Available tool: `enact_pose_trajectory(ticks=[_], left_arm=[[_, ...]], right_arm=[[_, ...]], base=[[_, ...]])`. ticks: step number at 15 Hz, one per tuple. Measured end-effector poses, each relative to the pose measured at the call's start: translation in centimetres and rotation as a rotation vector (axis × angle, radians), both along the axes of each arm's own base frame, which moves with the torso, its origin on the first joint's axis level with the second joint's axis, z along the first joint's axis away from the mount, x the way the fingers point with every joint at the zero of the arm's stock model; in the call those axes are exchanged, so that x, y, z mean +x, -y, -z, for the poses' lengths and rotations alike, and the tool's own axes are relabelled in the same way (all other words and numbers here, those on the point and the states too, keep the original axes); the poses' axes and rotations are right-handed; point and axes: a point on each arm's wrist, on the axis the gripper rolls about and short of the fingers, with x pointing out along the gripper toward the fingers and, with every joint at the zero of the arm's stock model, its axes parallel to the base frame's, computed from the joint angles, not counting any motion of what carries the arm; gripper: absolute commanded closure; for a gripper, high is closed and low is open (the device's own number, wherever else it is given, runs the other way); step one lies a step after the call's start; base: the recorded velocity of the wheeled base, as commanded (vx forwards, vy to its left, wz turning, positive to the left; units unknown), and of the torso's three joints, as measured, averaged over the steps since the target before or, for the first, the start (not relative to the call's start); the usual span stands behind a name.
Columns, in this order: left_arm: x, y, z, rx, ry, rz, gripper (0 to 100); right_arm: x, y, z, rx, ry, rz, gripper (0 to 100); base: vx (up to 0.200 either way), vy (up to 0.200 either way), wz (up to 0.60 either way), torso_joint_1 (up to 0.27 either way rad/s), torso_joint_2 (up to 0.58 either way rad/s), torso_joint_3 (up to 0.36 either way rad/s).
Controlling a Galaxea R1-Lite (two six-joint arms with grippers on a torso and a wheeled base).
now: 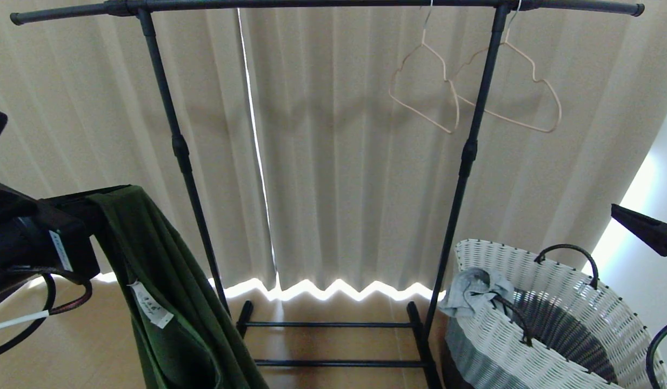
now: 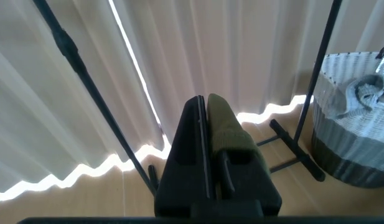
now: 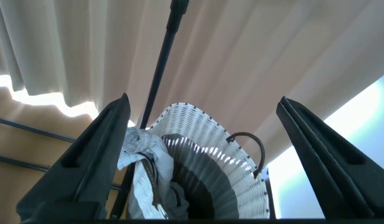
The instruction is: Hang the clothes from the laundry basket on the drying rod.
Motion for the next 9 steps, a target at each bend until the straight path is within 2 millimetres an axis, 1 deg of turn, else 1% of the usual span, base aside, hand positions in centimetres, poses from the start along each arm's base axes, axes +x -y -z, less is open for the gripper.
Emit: enact_pose_trajectory(ticks=[2, 3, 6, 9], left_arm=[[-0.13, -0.04, -0.10, -0.003, 0.007, 0.001, 100], [-0.20, -0.09, -0.02, -0.002, 0.004, -0.001, 100], [-0.27, -0.09, 0.02, -0.002, 0.007, 0.000, 100], [-0.30, -0.11, 0.07, -0.001, 0.004, 0.000, 100]], right_arm=[[-0.02, -0.01, -0.07, -0.001, 0.004, -0.002, 0], [-0.02, 0.00, -0.04, 0.000, 0.001, -0.001, 0], [0.00, 0.00, -0.16, -0.001, 0.007, -0.002, 0], [0.02, -0.01, -0.25, 0.000, 0.009, -0.003, 0]], base=[[0.000, 0.000, 0.00, 0.061, -0.19, -0.293], [0.000, 0.000, 0.00, 0.105, -0.40, -0.325], [0.000, 0.000, 0.00, 0.111, -0.55, -0.325], [0.000, 0.000, 0.00, 0.157, -0.47, -0.307]])
